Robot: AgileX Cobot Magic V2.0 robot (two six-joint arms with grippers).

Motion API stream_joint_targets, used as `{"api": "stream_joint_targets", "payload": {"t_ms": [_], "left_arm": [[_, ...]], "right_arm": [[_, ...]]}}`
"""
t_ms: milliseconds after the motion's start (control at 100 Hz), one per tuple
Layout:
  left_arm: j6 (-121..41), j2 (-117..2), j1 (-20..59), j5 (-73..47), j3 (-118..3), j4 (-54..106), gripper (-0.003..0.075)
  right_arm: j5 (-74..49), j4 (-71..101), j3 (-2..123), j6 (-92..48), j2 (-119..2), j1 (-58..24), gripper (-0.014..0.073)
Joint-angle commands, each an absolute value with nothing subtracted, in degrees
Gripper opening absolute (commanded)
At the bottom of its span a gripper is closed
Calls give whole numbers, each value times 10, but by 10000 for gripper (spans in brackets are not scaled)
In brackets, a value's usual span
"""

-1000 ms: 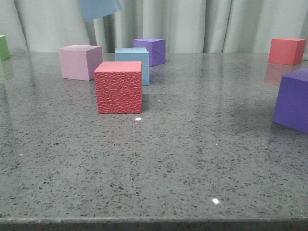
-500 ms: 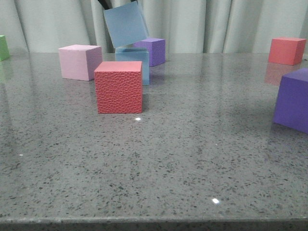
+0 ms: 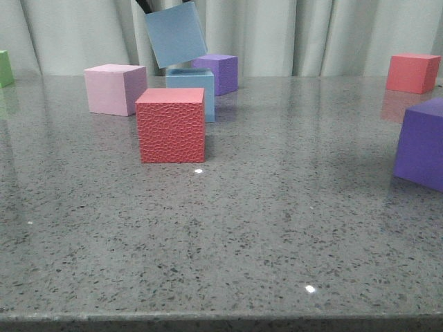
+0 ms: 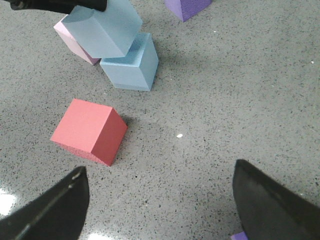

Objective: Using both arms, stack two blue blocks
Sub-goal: 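Lower the held cube onto the placed light blue cube and open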

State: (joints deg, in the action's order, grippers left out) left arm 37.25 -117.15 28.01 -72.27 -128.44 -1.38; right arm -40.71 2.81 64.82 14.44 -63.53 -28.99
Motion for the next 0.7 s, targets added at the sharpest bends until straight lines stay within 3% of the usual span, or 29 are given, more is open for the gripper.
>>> {"api": "stream_joint_targets", "payload": {"t_ms": [0,690], "left_arm": [[379,-1140,285,-702,-1303,-18,124],[373,-1147,285,-698,-1303,-9,124]], "right_arm": [[-375,28,662,137,-621,-291,588],[-377,28,662,137,-621,-291,588]]}}
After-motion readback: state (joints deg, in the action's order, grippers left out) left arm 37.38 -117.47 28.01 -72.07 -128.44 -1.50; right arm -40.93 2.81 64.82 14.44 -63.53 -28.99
